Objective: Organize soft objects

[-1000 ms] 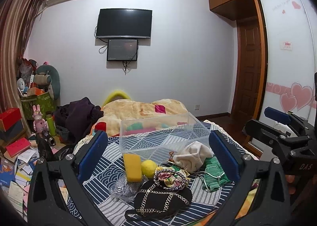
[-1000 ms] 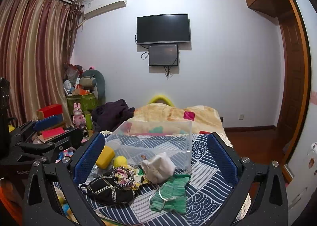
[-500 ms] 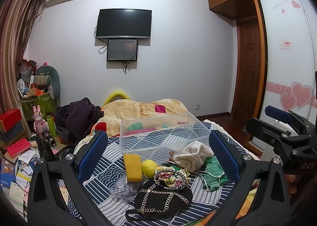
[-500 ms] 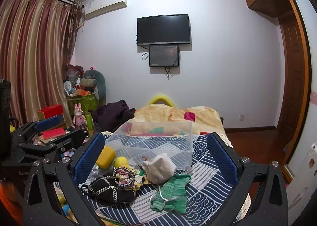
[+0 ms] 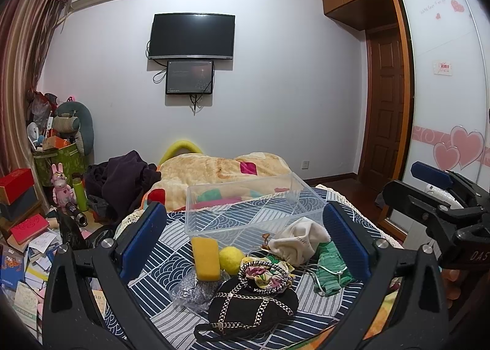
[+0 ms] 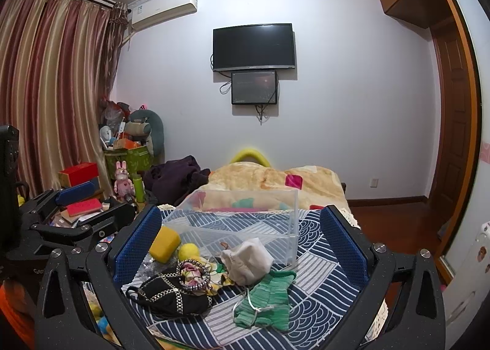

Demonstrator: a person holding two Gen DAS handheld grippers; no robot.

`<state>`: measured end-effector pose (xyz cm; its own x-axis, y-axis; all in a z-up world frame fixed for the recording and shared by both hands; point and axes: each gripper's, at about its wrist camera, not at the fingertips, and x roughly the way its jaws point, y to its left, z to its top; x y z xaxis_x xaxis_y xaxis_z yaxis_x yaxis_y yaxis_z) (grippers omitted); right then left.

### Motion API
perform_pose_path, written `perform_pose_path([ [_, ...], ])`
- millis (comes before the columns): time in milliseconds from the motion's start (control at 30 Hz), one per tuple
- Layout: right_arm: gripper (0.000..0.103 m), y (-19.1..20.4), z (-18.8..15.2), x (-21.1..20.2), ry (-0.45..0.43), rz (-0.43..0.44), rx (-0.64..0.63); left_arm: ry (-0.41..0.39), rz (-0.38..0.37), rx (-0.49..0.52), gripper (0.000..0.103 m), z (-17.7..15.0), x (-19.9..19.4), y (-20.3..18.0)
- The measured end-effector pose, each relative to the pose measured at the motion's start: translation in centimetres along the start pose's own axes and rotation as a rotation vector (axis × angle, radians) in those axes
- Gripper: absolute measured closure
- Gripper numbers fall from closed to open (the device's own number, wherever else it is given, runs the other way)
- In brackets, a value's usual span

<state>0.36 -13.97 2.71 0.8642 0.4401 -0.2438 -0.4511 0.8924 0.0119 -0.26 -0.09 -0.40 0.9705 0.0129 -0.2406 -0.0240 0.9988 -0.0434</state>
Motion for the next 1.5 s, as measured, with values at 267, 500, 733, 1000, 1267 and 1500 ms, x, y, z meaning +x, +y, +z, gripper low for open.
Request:
perform_pose_path([
  [267,0.000,0.0,-0.1,0.0,0.003,0.002,0.006,0.004,-0.003,0.000,0.000,0.0,0.0,-0.1],
  [500,0.000,-0.1,-0.3,0.1,0.006,0.002,0.011,0.013,-0.001,0.001,0.000,-0.1,0.4,-0.2],
  [733,0.000,-0.4,-0.9,1.0,0.028,0.011,0.020,0.032,0.019,0.004,0.000,-0.6,1.4,0.0],
  [1000,0.000,-2.0,-3.1,4.7,0.147,0.025,0.053,0.169,0.048,-0.062,0.000,-2.7,6.2,2.9],
  [1267,0.008,-3.0,-5.5,9.6,0.285,0.060,0.071,0.289,0.065,-0.104,0.016,-5.1,11.3,5.7],
  [1500,0.025,-3.3,-6.5,13.9,0.422,0.176,0.141,0.357,0.048,-0.133,0.027,-6.9,13.9,7.1],
])
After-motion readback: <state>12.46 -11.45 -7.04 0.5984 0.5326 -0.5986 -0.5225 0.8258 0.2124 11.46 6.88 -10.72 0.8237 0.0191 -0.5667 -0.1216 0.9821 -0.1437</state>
